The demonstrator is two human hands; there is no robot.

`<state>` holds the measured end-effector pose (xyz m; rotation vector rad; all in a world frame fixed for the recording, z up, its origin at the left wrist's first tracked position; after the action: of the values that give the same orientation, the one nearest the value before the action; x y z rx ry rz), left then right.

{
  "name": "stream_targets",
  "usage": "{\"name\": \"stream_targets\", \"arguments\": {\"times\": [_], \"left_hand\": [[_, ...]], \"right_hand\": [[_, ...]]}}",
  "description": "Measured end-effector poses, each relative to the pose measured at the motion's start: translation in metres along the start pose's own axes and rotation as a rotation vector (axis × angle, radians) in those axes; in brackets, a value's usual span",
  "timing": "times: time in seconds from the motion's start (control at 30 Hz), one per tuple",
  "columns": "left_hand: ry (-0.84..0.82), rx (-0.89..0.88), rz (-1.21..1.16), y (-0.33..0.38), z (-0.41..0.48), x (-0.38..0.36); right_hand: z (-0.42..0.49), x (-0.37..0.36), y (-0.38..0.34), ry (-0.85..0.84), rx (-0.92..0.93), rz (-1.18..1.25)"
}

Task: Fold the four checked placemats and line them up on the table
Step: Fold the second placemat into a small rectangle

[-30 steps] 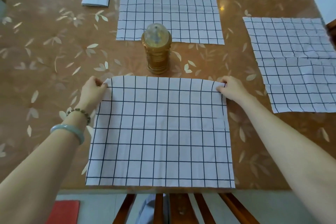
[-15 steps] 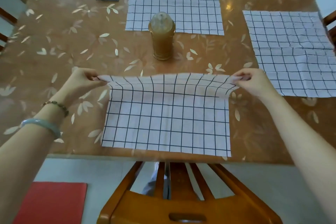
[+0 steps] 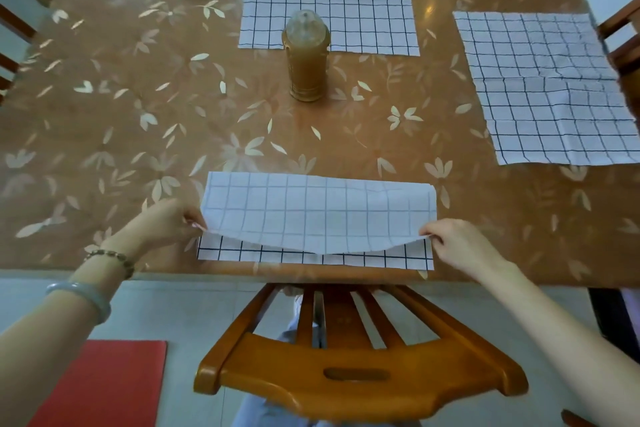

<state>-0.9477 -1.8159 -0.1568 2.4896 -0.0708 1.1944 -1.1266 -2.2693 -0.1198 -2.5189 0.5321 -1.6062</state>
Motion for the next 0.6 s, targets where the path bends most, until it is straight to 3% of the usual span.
{"name": "stream_targets", "arguments": {"times": [0.23, 0.33, 0.43, 0.5, 0.6], "left_hand": [[0.0, -0.12, 0.138, 0.016, -0.01, -0.019], [-0.044, -0.149, 0.169, 0.018, -0.012, -0.026], [-0.164, -0.098, 0.174, 0.018, -0.016, -0.033], [-0.101, -0.148, 0.123, 0.04, -0.02, -0.024], [0.152, -0.29, 0.055, 0.091, -0.01, -0.017]], "right_hand": [[-0.012, -0.024, -0.009, -0.014, 0.055, -0.076], [-0.014, -0.031, -0.006, -0.087, 0.003, -0.048], [-0.014, -0.023, -0.007, -0.025, -0.024, 0.014], [-0.009, -0.009, -0.015, 0.098, -0.021, 0.065], [0.011, 0.005, -0.058, 0.27, 0.015, 0.179]]}}
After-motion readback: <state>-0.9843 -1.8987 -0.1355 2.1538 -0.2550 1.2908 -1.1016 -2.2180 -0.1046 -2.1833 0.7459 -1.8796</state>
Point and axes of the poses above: each hand's wrist, its own z-axis towards the middle knuckle, its own x-axis out of the back of the hand, y = z × x, the point moved 9 cm from there along z, towards the middle knuckle, and after that the axes turned 3 degrees about -x, right-handed, at the moved point
